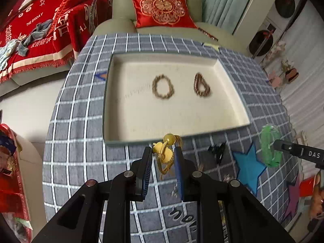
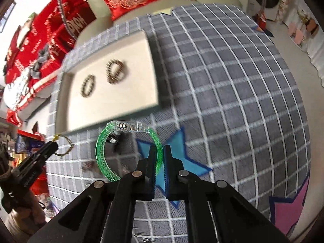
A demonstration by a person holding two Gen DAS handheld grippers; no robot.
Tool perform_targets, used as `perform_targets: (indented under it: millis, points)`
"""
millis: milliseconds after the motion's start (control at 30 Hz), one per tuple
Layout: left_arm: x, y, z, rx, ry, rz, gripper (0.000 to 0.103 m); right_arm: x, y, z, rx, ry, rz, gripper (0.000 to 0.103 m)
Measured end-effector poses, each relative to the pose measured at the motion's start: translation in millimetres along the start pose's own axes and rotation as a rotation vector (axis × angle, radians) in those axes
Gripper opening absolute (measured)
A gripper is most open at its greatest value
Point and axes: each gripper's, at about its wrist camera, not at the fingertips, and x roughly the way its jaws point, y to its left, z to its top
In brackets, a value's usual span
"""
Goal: Organize jewelry
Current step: 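Place the yellow hair tie in the tray with the left tool while the right tool places the bangle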
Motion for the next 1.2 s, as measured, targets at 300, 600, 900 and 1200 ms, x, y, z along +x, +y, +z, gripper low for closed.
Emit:
perform_targets:
  millis: [300,600,900,1200]
  points:
    - [7,3,36,0.007,-0.040,0.016,0.037,28,61,24,-0.075,-0.012,0.042,0.007]
    - [45,5,57,0.021,0.009,0.027,0.037,73,81,60,-0.134,0.030,0.016,0.007]
    - [86,11,61,0.017,0.120,0.031,0.037,119,82,68,-0.172,0.141,-0.045,0.007]
    - [114,15,79,-0.008,0.134,0.089,0.037,140,77,91,-0.160,0.140,-0.063,0.007]
